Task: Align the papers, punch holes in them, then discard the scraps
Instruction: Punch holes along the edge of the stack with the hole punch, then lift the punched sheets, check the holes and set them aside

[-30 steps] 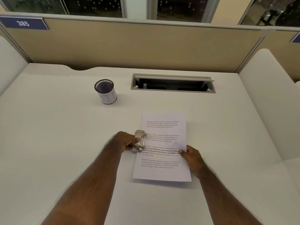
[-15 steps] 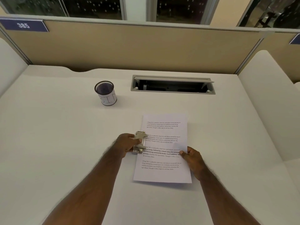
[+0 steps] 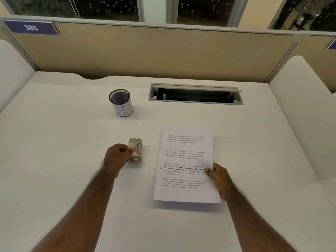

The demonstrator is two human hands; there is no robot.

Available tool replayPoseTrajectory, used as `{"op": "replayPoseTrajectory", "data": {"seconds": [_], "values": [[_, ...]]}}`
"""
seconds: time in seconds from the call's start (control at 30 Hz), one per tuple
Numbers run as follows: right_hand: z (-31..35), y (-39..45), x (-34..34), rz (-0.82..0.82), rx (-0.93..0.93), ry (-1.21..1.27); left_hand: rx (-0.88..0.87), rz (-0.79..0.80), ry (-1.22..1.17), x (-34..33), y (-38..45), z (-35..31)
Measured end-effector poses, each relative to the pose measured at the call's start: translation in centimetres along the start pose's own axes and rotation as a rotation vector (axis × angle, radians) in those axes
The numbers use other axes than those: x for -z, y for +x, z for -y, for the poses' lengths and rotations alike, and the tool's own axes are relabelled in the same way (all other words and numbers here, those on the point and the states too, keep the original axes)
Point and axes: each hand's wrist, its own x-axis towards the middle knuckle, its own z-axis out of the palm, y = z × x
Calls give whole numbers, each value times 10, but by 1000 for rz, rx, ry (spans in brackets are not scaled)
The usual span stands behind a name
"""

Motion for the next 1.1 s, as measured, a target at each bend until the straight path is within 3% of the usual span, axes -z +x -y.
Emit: {"op": "replayPoseTrajectory", "data": {"seconds": [0.27,0.53,0.6,0.7,0.77,0.93,1.0,1.1], "values": [[1,-1,1,2,3,36,-17,-141,264,10,2,11],[3,-2,18,-13,33,124,44,-126,264,18,4,16],[11,-5,28,-36,72,127,-39,-226,296,19,-1,9],[25,-10,45,-93,157,57,-324,-359,263,5,-17,-12],[34,-13,56,-108,209,32,-424,-243,192,-18,-35,-31],[60,-26,68,-84,335,21,-330,433,67,-79,-66,-68],[71,-33,71,-77,387,28,-339,510,-47,-92,-71,-81],[88,-40,79,-76,438,66,-386,455,-221,-105,-78,-102]]}}
